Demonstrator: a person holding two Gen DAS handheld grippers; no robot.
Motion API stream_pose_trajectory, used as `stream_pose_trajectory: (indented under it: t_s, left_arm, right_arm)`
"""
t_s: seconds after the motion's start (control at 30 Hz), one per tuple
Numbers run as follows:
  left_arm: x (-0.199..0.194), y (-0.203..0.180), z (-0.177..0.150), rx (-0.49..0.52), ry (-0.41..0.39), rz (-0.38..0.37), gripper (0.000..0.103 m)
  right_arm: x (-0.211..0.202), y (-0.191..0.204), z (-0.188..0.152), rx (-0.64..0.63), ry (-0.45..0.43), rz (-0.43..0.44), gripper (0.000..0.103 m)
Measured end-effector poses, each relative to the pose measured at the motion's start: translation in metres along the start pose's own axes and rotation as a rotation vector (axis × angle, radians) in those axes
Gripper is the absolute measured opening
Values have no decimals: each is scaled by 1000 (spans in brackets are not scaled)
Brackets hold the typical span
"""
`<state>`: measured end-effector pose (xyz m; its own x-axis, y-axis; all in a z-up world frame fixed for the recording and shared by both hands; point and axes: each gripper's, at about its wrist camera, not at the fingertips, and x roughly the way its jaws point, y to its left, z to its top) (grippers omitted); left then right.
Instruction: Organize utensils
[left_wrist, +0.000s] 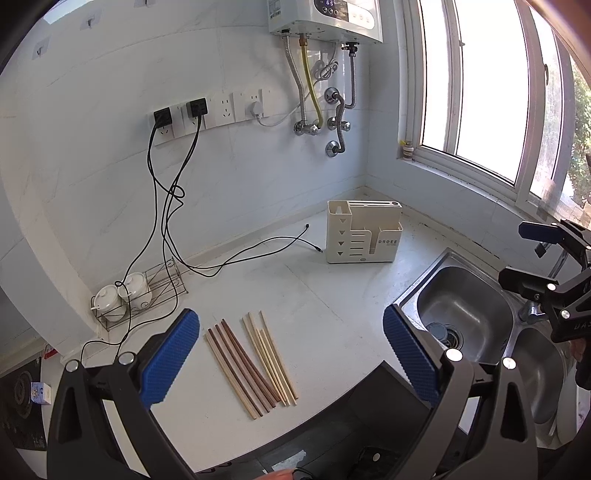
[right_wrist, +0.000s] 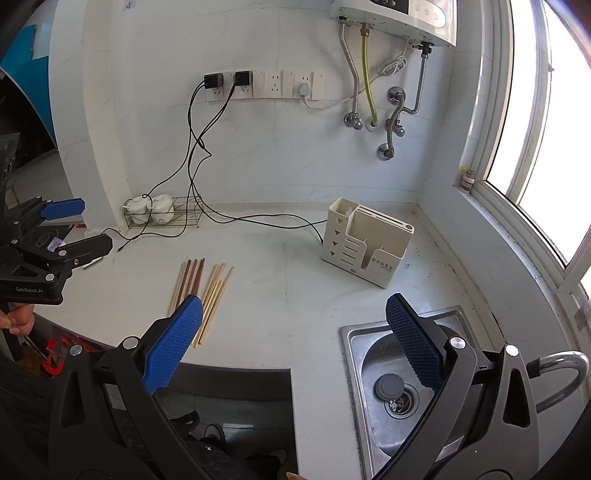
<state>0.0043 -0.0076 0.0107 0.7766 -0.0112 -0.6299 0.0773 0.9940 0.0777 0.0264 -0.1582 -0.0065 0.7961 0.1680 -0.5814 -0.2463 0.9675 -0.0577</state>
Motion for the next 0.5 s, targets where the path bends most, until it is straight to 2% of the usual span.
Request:
stream_pose_trajectory:
  t_s: [0.5]
  left_arm:
    - [-1,-2,-1,4,-12,0,98]
  right_arm:
    - [2,0,0,4,0,-5,95]
